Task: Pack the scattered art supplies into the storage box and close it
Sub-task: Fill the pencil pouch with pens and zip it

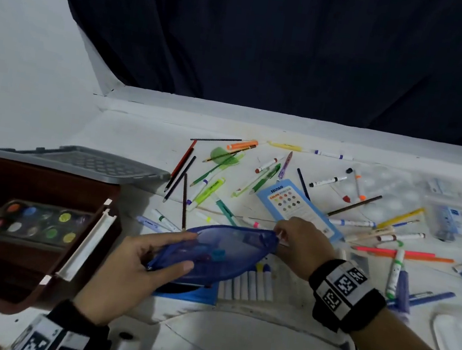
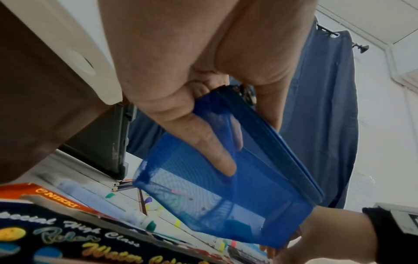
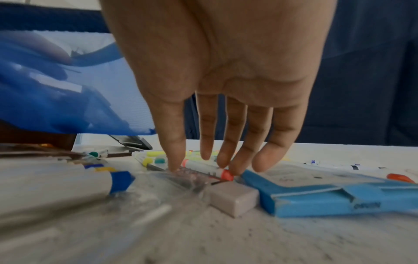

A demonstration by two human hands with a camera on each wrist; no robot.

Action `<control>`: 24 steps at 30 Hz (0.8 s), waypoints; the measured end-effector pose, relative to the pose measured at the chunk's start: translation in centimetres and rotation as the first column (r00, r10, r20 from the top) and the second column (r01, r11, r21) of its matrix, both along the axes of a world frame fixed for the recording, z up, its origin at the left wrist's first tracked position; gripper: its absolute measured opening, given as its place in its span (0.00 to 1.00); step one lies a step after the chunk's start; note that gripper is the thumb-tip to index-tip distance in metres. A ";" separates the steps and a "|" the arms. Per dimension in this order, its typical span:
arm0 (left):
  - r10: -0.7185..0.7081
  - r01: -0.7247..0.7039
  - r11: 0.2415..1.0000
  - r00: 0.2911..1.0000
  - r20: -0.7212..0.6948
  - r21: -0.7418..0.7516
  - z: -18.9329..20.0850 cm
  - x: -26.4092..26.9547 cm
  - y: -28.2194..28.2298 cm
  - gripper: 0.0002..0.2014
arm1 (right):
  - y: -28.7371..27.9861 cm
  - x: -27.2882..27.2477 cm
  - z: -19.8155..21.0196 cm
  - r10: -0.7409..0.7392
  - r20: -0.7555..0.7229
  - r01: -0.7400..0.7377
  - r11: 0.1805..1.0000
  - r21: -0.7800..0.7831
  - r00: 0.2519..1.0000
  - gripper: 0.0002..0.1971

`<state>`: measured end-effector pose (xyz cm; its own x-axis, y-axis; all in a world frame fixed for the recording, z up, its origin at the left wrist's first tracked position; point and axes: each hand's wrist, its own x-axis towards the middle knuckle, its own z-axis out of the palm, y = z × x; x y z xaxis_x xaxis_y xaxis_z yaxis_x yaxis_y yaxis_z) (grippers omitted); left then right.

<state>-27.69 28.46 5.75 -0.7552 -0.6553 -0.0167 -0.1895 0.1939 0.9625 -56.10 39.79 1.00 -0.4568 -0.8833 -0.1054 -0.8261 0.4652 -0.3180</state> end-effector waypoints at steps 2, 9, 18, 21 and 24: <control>0.003 -0.003 1.000 1.000 0.003 0.010 -0.2 0.1 -0.1 0.18 | -0.2 0.1 0.2 -0.005 -0.032 0.006 0.999 0.032 0.999 0.16; 0.051 -0.050 0.992 0.999 0.005 -0.115 -1.0 0.6 0.4 0.15 | -0.7 0.6 0.0 0.052 -0.079 -0.041 0.991 0.127 0.996 0.08; 0.073 -0.073 0.996 0.997 -0.001 -0.049 -1.4 1.7 1.7 0.18 | -0.2 0.6 -0.1 0.118 -0.133 -0.106 0.990 0.096 0.984 0.10; 0.092 -0.092 0.994 0.996 0.007 -0.060 -1.7 2.2 1.8 0.19 | -0.1 0.8 1.4 0.102 -0.137 -0.122 0.981 -0.148 0.985 0.07; 0.114 -0.114 0.993 0.993 -0.006 -0.040 -1.7 2.6 2.0 0.18 | -0.4 2.1 3.9 0.211 -0.083 -0.225 0.859 -0.459 0.974 0.04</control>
<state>-25.12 30.47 4.06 -0.6754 -0.7373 0.0144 -0.2086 0.2097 0.9552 -53.97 39.39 4.85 -0.2435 -0.9043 0.3505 -0.9013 0.0775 -0.4262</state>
